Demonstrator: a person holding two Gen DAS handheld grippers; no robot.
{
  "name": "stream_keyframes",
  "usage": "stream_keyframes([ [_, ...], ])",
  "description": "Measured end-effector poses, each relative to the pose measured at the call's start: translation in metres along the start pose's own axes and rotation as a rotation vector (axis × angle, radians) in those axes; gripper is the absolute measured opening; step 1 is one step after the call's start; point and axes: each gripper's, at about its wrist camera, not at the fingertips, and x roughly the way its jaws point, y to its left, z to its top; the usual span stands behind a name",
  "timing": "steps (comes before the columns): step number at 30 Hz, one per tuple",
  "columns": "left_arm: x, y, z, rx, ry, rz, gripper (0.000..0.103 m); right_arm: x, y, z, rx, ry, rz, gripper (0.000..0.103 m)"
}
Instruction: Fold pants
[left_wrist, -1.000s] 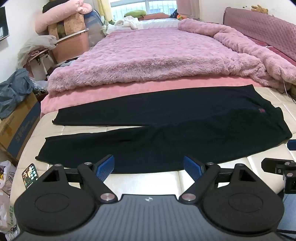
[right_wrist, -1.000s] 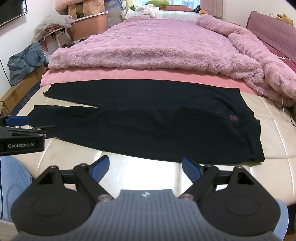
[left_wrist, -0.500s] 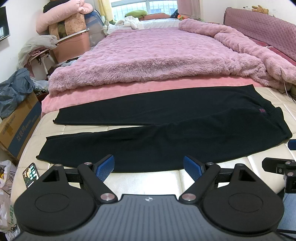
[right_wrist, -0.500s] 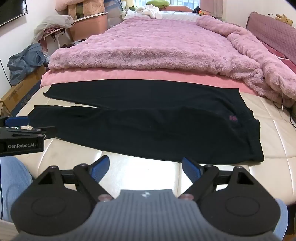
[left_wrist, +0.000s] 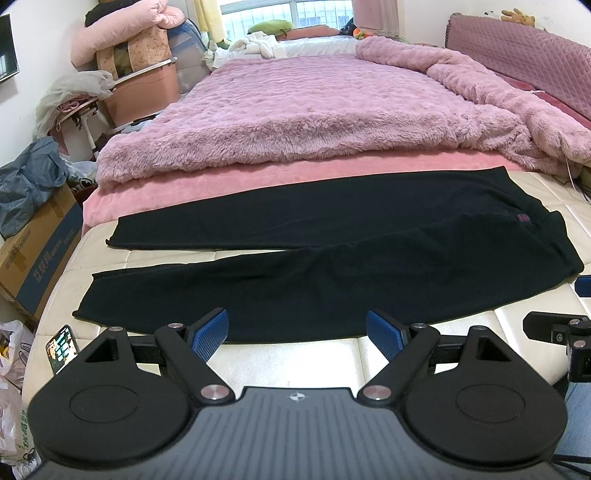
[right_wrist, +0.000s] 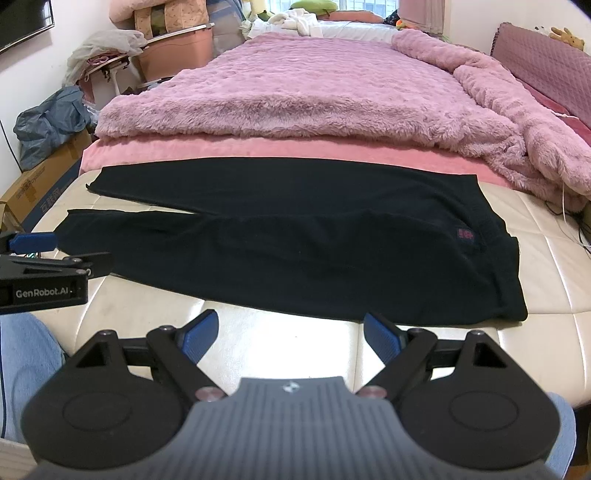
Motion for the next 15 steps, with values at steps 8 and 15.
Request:
stream_keyframes([
  [8, 0.0001, 0.0001, 0.0000, 0.000, 0.000, -0.001, 0.099, 0.0004, 0.0001, 0.0000, -0.005, 0.000, 0.001, 0.082],
  [15, 0.0006, -0.0010, -0.0001, -0.001, 0.000, 0.000, 0.099, -0.0004, 0.0009, 0.0010, -0.008, 0.000, 0.001, 0.082],
])
